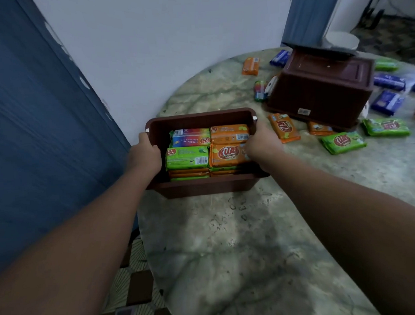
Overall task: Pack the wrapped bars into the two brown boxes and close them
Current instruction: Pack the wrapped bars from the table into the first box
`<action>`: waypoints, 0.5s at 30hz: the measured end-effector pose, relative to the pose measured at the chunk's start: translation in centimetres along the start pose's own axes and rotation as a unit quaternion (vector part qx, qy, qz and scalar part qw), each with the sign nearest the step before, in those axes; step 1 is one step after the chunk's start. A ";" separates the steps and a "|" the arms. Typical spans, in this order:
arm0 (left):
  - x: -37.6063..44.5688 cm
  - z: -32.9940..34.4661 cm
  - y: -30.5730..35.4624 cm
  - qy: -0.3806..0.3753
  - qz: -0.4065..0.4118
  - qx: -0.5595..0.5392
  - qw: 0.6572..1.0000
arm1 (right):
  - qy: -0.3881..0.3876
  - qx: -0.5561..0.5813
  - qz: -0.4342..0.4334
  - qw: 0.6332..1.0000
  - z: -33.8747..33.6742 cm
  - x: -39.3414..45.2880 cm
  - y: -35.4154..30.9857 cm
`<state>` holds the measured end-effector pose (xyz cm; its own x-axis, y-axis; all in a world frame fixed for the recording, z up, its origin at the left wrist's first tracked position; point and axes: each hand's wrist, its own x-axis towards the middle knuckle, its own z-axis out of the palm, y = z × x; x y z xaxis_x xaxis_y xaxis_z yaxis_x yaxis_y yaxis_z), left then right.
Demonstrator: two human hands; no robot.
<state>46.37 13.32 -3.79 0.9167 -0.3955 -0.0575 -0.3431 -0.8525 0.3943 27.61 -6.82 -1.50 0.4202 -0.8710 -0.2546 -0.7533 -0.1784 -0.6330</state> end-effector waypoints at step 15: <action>-6.6 0.8 -0.1 0.036 -0.043 0.001 0.998 | -0.040 -0.009 -0.056 0.998 -1.6 -1.4 3.2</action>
<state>40.22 15.72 -4.17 0.9553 -0.2946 -0.0257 -0.2619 -0.8832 0.3889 23.75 -6.93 -1.99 0.5404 -0.8058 -0.2421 -0.7088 -0.2809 -0.6471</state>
